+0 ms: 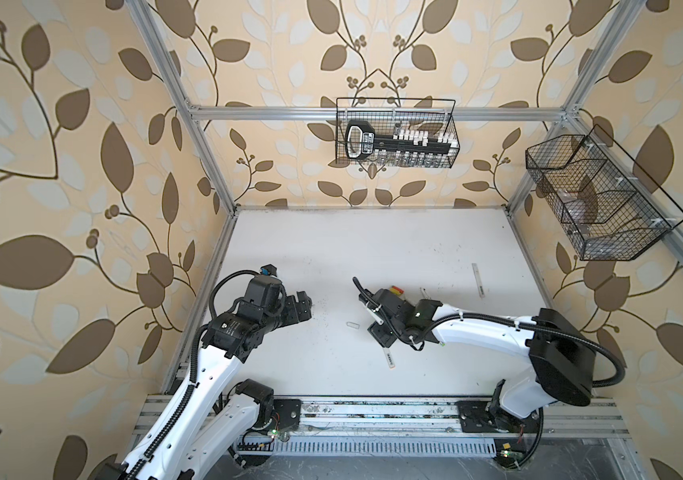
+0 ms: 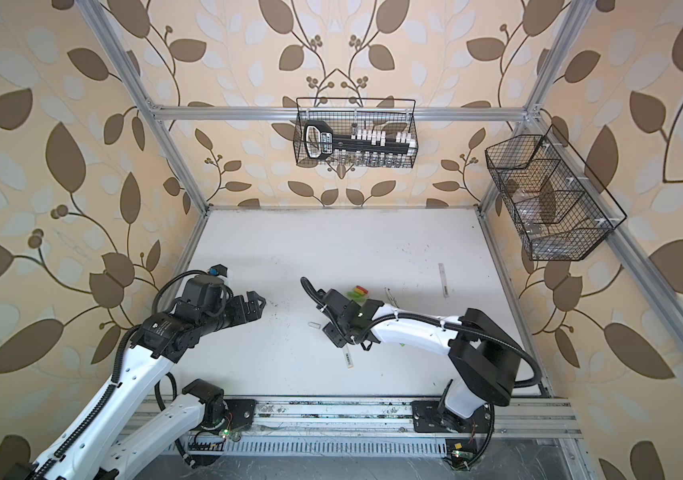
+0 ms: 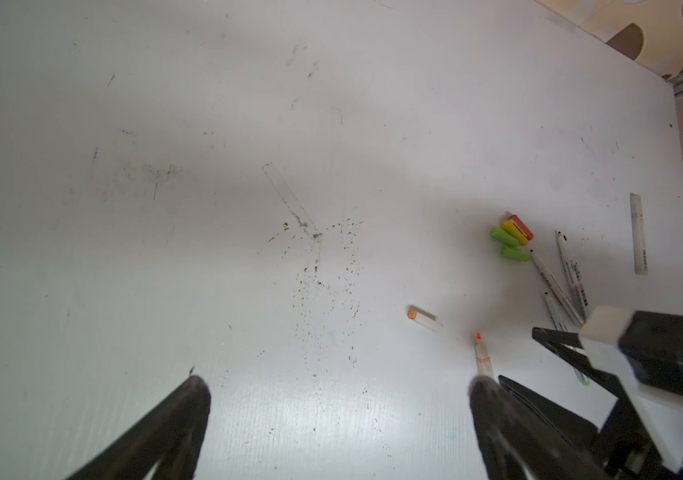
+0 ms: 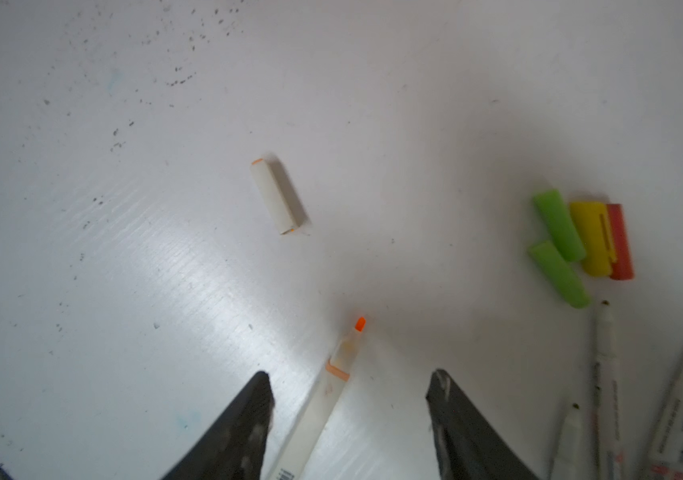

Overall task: Insert the pens into the pen caps
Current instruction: 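Move the right gripper over the white cap with the orange end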

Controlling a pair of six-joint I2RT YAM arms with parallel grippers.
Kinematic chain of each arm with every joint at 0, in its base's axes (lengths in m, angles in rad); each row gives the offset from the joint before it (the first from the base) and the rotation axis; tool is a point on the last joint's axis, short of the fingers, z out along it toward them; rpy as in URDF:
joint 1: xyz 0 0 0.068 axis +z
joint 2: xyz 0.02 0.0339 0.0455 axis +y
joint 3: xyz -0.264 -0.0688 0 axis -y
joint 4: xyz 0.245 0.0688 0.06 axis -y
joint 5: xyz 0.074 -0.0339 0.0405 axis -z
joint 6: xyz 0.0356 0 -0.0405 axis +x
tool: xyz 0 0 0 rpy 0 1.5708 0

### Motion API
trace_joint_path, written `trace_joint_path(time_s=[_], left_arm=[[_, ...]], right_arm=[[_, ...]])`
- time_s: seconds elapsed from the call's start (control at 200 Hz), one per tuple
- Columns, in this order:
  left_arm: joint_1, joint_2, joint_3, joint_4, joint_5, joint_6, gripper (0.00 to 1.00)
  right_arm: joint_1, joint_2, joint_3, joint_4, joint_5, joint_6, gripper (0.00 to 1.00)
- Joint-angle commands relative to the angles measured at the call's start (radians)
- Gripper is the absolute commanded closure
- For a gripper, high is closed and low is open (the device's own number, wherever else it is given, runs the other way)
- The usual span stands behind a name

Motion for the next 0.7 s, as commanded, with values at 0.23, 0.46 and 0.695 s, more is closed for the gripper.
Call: trace_joint_path(time_s=[0.23,0.46,0.695], left_arm=[[0.007,-0.034,0.040,-0.026,-0.073,-0.022,0.01],[0.007,-0.042,0.040,-0.025,-0.071,-0.022,0.01],[0.007,-0.040,0.040,-0.023,-0.064,-0.020,0.01]], right_arm=[[0.010,0.159,0.114,0.081,-0.112,-0.127,0.42],[0.005,0.231,0.175,0.076,-0.135,-0.167,0.55],[-0.001,0.273,0.210,0.073,-0.147,-0.188,0.68]])
